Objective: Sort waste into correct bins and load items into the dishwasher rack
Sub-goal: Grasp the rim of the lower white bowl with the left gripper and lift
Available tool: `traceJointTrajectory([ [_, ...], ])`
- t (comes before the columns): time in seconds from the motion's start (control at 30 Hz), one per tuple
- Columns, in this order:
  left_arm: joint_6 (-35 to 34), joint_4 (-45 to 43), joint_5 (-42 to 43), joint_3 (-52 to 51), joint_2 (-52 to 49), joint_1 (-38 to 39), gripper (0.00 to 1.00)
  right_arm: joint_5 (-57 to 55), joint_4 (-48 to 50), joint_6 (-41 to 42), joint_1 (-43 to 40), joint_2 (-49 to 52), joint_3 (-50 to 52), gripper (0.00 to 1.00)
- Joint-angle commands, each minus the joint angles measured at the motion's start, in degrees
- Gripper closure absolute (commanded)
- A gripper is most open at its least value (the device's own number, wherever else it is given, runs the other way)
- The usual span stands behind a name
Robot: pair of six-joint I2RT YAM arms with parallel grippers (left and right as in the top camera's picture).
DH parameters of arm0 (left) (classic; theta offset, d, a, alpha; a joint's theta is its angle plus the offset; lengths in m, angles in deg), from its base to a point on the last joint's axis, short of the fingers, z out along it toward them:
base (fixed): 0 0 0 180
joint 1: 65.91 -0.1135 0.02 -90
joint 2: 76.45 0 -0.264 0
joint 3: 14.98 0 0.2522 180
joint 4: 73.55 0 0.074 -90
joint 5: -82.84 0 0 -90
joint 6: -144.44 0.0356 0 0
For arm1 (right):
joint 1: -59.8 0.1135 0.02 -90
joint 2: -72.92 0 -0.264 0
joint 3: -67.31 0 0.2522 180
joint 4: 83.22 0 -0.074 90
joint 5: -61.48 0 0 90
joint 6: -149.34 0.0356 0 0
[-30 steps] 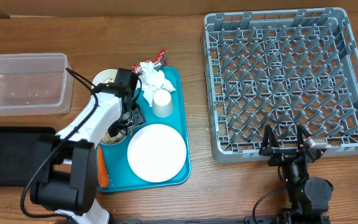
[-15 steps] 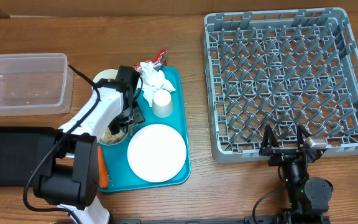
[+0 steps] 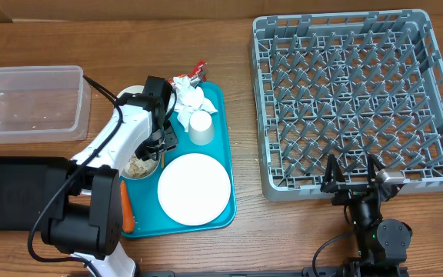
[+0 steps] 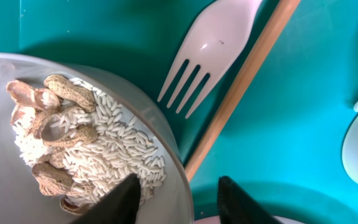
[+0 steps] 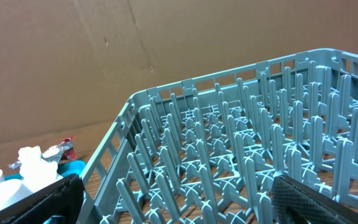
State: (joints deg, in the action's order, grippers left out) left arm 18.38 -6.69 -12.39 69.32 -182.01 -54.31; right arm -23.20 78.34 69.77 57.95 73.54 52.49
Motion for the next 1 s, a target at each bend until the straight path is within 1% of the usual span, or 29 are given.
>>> traceJointTrajectory([
  [0.0,-0.13,-0.31,-0.76,-0.68,-0.52,-0.09,0.67,-0.35,0.31,-0.46,-0.20,-0.46,0.59,0.00],
  [0.07,-0.13,-0.31,-0.96,-0.70,-0.52,-0.09,0.70,-0.35,0.31,-0.46,-0.20,-0.46,0.59,0.00],
  [0.17,-0.11,-0.31,-1.36,-0.70,-0.52,-0.09,0.80,-0.35,0.31,-0.46,-0.20,-0.46,0.59,0.00],
  [0.33,-0.11,-0.28,-1.36,-0.68,-0.52,-0.09,0.84,-0.35,0.31,-0.46,-0.20,-0.46,0.59,0.00],
  [0.37,-0.13,-0.26,-1.33,-0.68,-0.52,-0.09,0.87,-0.35,0.28,-0.46,-0.20,-0.46,0.59,0.00],
  [0.4,-0.11,-0.24,-1.33,-0.68,-0.52,-0.09,0.94,-0.35,0.31,-0.44,-0.20,-0.46,0.59,0.00],
  [0.43,-0.13,-0.17,-1.33,-0.68,-0.52,-0.09,0.96,-0.35,0.31,-0.46,-0.20,-0.46,0.59,0.00],
  [0.77,0.07,4.61,-1.14,1.90,-0.48,-0.09,0.96,-0.35,0.28,-0.46,-0.20,-0.46,0.59,0.00],
  [0.97,0.07,11.80,-1.11,7.78,-0.28,-0.09,0.96,-0.35,0.28,-0.44,-0.20,-0.46,0.59,0.00],
])
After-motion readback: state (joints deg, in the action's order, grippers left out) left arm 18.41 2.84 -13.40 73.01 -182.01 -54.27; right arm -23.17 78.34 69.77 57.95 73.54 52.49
